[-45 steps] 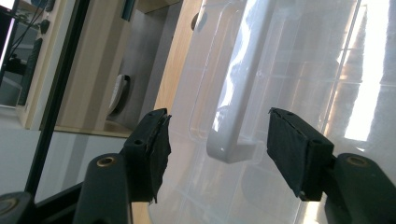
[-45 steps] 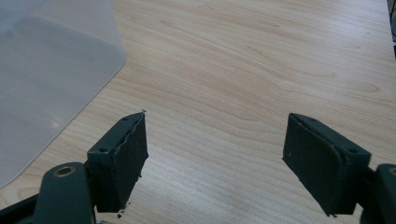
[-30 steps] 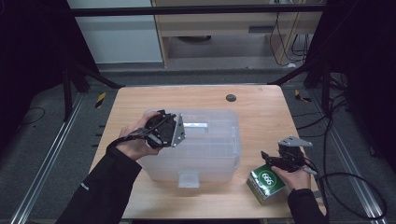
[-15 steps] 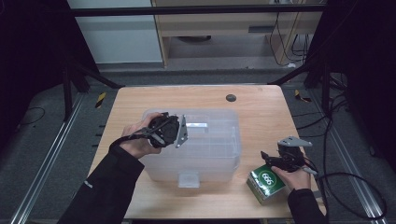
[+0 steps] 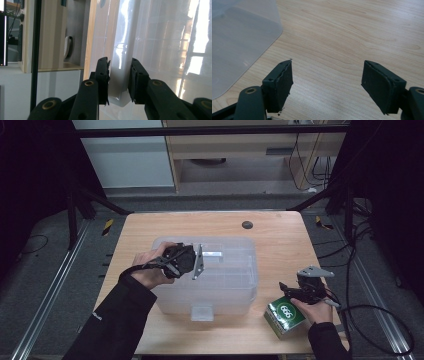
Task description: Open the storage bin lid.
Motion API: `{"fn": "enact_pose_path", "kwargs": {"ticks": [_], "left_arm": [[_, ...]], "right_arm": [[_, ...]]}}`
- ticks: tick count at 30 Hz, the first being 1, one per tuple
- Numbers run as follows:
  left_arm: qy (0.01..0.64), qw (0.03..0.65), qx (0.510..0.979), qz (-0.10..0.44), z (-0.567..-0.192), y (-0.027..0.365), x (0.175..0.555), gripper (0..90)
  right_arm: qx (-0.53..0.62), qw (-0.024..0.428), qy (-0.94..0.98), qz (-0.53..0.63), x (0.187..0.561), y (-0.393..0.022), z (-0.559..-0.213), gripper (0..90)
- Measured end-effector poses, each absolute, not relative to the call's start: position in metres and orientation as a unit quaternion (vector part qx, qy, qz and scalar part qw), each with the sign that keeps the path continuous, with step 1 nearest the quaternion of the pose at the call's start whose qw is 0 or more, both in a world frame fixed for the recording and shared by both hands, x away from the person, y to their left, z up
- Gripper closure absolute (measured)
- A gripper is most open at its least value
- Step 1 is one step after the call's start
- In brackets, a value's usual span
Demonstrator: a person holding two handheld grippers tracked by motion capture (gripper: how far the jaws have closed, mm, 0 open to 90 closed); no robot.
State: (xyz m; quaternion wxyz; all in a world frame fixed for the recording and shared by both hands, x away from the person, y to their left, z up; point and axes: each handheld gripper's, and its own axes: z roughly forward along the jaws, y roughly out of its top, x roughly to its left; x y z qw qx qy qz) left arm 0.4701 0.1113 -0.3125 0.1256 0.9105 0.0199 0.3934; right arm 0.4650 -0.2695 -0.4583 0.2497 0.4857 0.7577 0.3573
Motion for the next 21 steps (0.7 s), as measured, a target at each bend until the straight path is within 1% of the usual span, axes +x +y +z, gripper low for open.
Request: {"fn": "enact_pose_path", "kwargs": {"ticks": [1,8,12,13,14,15,16,18,19,20,21], "left_arm": [[-0.021,0.104,0.908,0.405,-0.307,0.11,0.474,71.9],[-0.025,0.093,0.907,0.41,-0.307,0.108,0.473,72.9],[-0.025,0.095,0.907,0.41,-0.307,0.107,0.473,73.1],[-0.025,0.096,0.907,0.409,-0.307,0.108,0.473,73.1],[-0.024,0.091,0.908,0.407,-0.306,0.107,0.473,73.2],[-0.024,0.092,0.909,0.406,-0.306,0.107,0.473,73.2],[-0.024,0.092,0.909,0.406,-0.306,0.107,0.473,73.1],[-0.023,0.095,0.91,0.404,-0.305,0.108,0.473,73.1],[-0.022,0.094,0.911,0.402,-0.305,0.108,0.474,73.1],[-0.022,0.095,0.911,0.401,-0.305,0.108,0.474,73.0],[-0.021,0.096,0.91,0.402,-0.305,0.108,0.474,73.0]], "right_arm": [[0.486,0.249,0.757,0.358,0.465,-0.27,-0.458,25.6],[0.488,0.249,0.752,0.366,0.463,-0.271,-0.453,28.6],[0.481,0.252,0.747,0.384,0.459,-0.27,-0.44,33.2],[0.481,0.252,0.747,0.384,0.459,-0.27,-0.44,33.2],[0.477,0.252,0.744,0.394,0.456,-0.269,-0.434,37.3],[0.477,0.252,0.741,0.399,0.454,-0.268,-0.431,39.4],[0.477,0.252,0.741,0.399,0.454,-0.268,-0.431,39.4],[0.472,0.253,0.739,0.41,0.451,-0.266,-0.426,44.3],[0.47,0.248,0.738,0.416,0.45,-0.265,-0.424,47.1],[0.462,0.241,0.742,0.423,0.447,-0.264,-0.42,52.2],[0.462,0.241,0.742,0.423,0.447,-0.264,-0.42,52.2]]}}
